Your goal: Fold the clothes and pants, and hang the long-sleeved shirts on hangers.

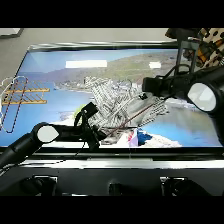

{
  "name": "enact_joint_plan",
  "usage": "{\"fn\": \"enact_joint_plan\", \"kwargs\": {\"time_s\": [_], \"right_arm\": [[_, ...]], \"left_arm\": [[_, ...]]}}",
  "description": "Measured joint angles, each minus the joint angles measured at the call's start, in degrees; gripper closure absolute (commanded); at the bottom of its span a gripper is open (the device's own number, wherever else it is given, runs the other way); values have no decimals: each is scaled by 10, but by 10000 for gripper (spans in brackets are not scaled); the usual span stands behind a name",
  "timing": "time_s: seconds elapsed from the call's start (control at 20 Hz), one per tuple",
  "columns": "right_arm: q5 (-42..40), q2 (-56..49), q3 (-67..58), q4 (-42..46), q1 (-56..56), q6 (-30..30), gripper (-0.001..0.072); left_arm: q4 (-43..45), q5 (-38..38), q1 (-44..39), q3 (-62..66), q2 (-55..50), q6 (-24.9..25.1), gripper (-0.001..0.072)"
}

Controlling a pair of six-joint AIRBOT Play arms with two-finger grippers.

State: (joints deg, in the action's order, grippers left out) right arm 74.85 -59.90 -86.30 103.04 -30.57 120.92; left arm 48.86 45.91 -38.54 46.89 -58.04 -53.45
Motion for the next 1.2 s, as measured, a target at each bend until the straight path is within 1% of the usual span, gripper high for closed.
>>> {"fn": "enact_joint_plan", "kwargs": {"time_s": [0.4, 0.7, 1.2], "right_arm": [[-37, 7, 0, -11, 0, 3, 673], [-38, 8, 0, -19, 0, 6, 673], [-44, 12, -1, -79, 0, -8, 673]], "left_arm": [[-5, -9, -35, 53, -58, 10, 677], [-5, -14, -49, 92, -98, 8, 677], [-5, -27, -62, 110, -125, -7, 678]]}}
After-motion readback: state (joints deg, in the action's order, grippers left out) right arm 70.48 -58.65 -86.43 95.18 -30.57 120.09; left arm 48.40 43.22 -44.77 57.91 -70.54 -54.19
